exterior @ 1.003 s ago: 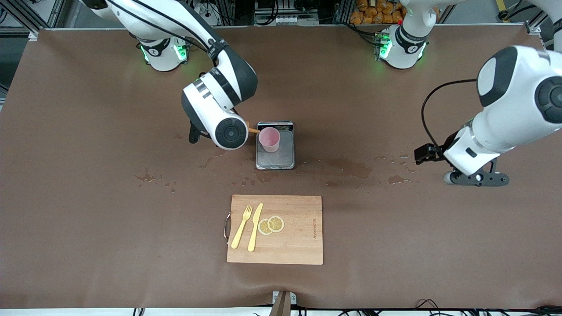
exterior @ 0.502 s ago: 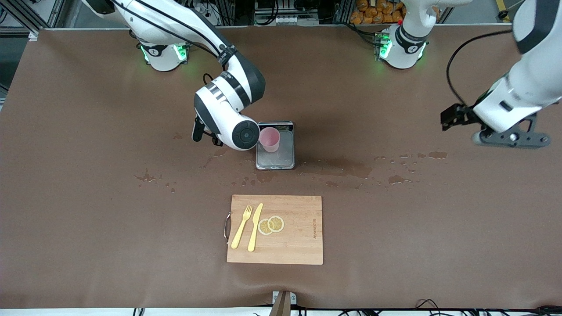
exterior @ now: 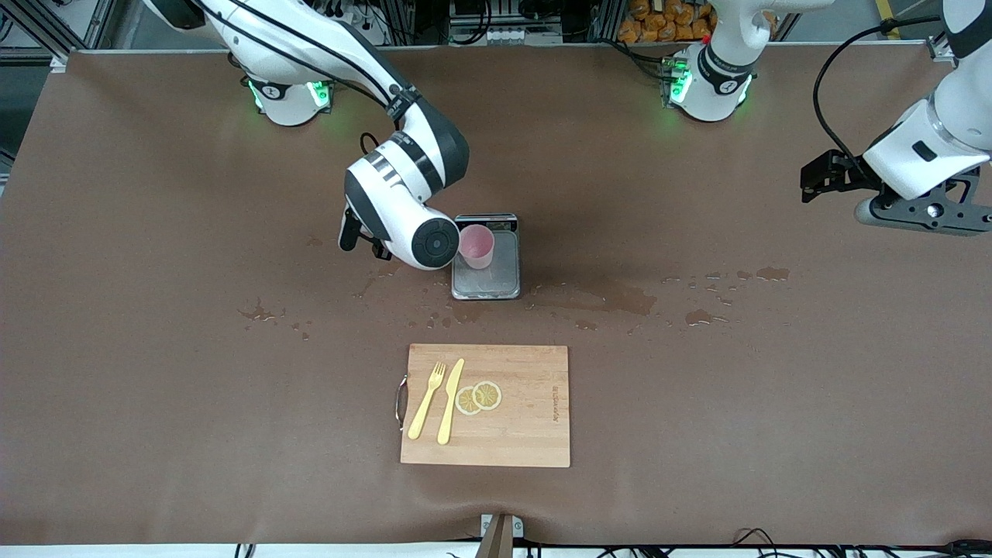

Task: Add sauce to pink cup with both arms

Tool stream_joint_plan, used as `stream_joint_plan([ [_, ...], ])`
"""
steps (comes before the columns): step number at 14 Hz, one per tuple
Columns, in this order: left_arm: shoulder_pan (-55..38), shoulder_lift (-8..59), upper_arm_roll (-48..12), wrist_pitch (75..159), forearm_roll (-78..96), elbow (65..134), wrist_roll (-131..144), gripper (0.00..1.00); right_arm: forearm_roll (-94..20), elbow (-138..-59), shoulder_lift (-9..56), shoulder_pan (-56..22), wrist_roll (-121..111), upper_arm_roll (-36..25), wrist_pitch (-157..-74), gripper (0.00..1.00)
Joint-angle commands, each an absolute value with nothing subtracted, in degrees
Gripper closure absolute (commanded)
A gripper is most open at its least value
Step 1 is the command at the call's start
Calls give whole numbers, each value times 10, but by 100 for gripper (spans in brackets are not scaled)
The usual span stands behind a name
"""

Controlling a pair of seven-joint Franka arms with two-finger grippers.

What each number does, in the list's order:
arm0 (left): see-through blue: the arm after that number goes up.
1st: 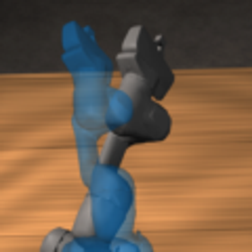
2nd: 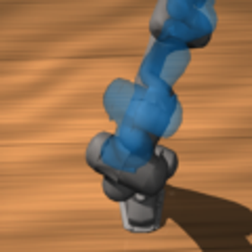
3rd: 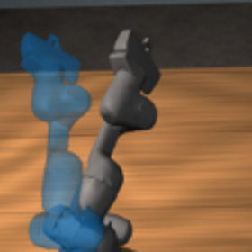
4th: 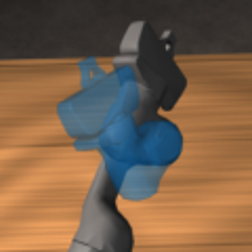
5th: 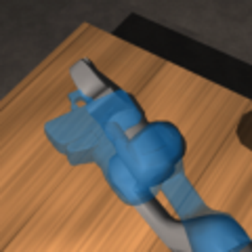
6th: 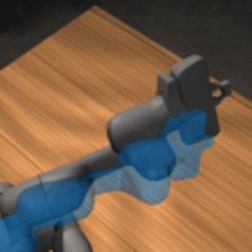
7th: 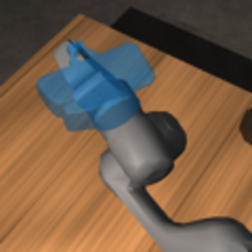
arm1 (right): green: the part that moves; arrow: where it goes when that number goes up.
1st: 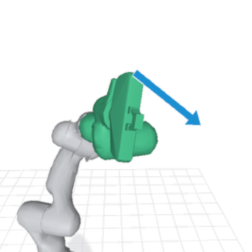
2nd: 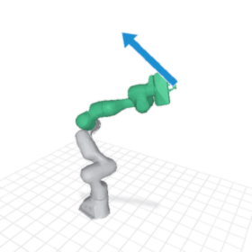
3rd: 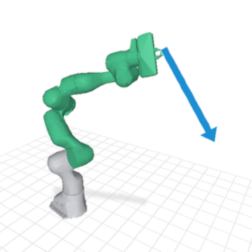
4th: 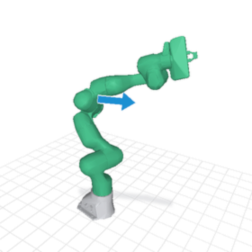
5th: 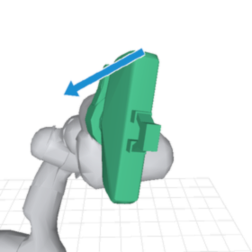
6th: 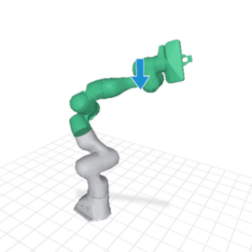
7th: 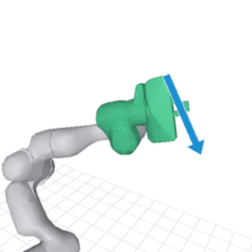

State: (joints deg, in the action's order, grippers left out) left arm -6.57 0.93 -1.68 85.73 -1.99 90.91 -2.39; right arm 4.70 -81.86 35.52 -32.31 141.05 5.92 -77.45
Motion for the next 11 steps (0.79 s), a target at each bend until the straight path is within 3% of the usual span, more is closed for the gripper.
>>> stream_joint_plan([
  [1, -65, -8, -14, 849, -20, 916, -26, 0, 54, -788, 360, -329, 1422, 55, -755, 100],
  [8, -65, -20, -14, 855, -1, 915, -18, 0, 46, -776, 347, -308, 1392, 60, -751, 100],
  [11, -63, -25, -10, 864, 13, 916, -13, 0, -13, -776, 319, -266, 1349, 58, -754, 100],
])
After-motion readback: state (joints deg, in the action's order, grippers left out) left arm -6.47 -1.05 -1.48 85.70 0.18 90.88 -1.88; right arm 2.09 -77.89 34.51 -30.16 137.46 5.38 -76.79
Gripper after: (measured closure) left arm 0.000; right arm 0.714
